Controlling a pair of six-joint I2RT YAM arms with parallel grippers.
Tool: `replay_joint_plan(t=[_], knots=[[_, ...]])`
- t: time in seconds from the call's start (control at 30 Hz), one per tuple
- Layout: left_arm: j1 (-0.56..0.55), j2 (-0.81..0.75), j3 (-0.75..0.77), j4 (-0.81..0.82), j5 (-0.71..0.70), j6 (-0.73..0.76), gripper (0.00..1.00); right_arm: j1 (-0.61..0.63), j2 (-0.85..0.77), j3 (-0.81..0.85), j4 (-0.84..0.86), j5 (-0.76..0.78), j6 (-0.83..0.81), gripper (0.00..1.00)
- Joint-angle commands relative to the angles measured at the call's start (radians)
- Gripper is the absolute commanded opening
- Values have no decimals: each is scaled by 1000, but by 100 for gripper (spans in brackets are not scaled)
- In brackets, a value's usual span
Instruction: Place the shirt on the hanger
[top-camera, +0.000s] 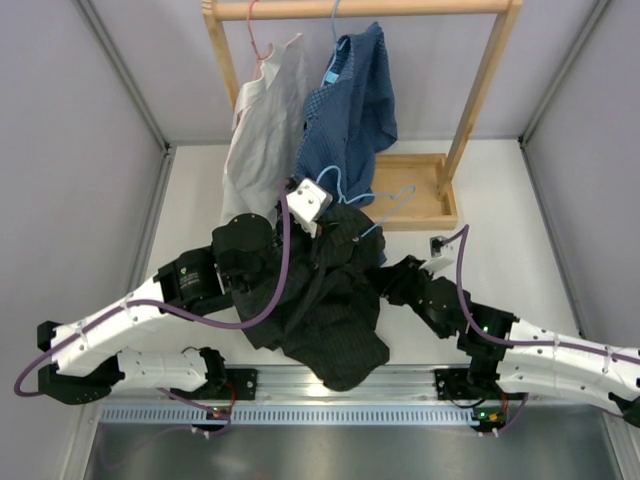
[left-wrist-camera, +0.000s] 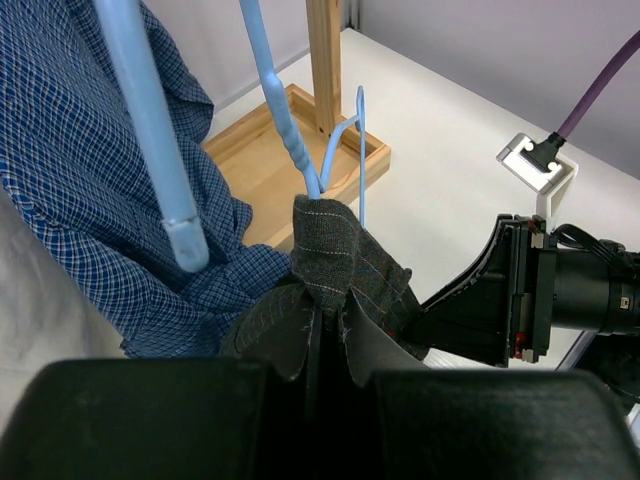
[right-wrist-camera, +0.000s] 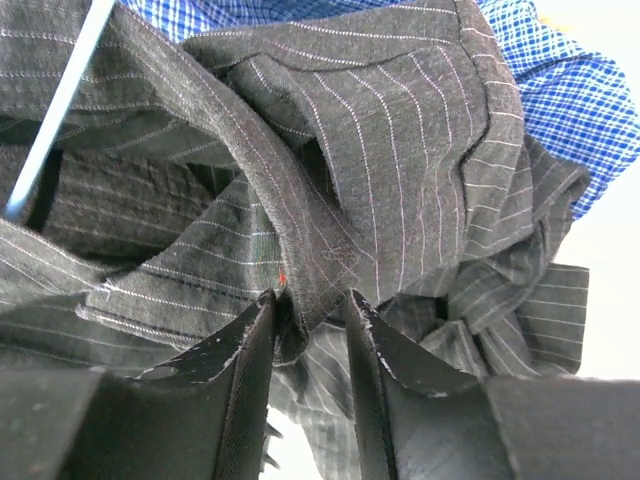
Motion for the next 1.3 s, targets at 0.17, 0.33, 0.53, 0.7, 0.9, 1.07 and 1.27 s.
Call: replay_joint_plan(t=[0.17, 0.33, 0.53, 0.7, 0.9, 1.07, 1.27], knots=[[0, -28, -3, 101, 46, -21, 0, -32, 7, 2, 190, 58, 30, 24], [-1, -42, -16, 106, 68, -23, 0, -85, 14, 4, 201, 17, 10, 19], [0, -77, -20, 96, 22, -11, 0, -183, -27, -7, 166, -73, -35, 0], [0, -125, -23, 60, 20, -12, 0, -386, -46, 11, 156, -375, -154, 0], [-1, -136, 12, -67, 31, -24, 0, -480, 2, 126, 64, -514, -317, 0], [0, -169, -8, -111, 23, -37, 0, -576, 33, 180, -6, -634, -365, 0], [0, -186, -16, -108, 29, -75, 0, -572, 66, 119, 200, -929, -319, 16]])
